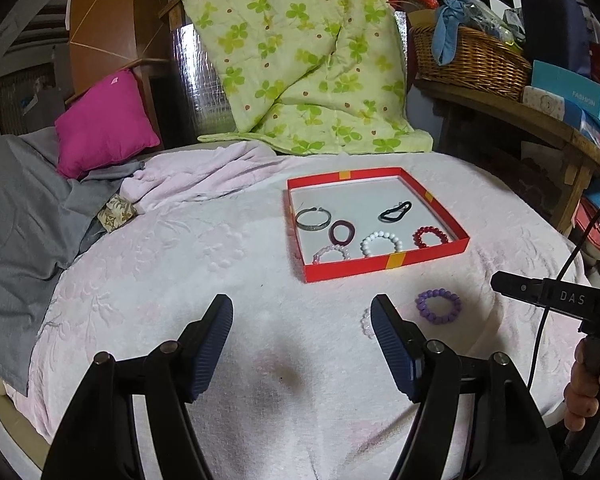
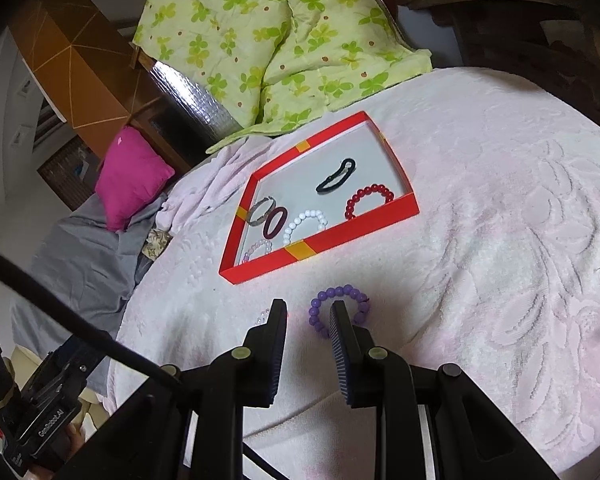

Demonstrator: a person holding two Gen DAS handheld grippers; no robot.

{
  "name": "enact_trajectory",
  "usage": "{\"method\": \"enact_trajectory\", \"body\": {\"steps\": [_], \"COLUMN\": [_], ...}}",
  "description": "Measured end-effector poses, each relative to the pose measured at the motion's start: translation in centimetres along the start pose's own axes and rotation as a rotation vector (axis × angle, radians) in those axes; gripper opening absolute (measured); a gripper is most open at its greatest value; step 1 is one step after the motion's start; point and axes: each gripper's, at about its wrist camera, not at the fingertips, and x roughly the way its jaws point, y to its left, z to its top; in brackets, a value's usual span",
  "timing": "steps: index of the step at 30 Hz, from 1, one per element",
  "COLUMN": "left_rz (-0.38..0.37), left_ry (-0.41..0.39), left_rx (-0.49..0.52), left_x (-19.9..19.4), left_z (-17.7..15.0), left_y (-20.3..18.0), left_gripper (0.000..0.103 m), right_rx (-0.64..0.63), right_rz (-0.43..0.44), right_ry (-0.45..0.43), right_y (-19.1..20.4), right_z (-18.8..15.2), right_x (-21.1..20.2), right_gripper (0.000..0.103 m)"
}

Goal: Organize jewelry
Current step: 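Move the right tool toward the purple bead bracelet while the left tool withdraws, then lower the open right tool over the purple bead bracelet while the left tool approaches the pink-clear bracelet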

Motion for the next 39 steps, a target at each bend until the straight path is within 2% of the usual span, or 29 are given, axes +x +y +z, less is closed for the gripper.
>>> {"method": "enact_trajectory", "body": {"steps": [10,20,27,39], "left_rz": [0.018,0.045,0.062,0.007], "left_ry": [0.09,0.105,0.127,0.221], "left_rx": [-0.026,-0.009,0.004,0.004], "left_x": [3.2,4.1,4.9,7.6], "left_z": [-1.8,-2.0,-2.3,-3.8], "left_y": [1.0,0.7,0.3,-0.8], "left_gripper": [0.073,0.073,0.073,0.073], "right_rx": [0.011,0.052,0.11,0.21], "right_rz": [0.001,0.012,0.053,0.077], "right_ry": [0.033,0.07,0.07,0.091], "right_y": [-0.1,-1.2,-2.4,-4.6], "right_z": [-0.1,0.1,0.7,0.9], "right_x": [1.8,3.4,3.1,2.8], "right_gripper": [0.026,0.026,0.026,0.027]}}
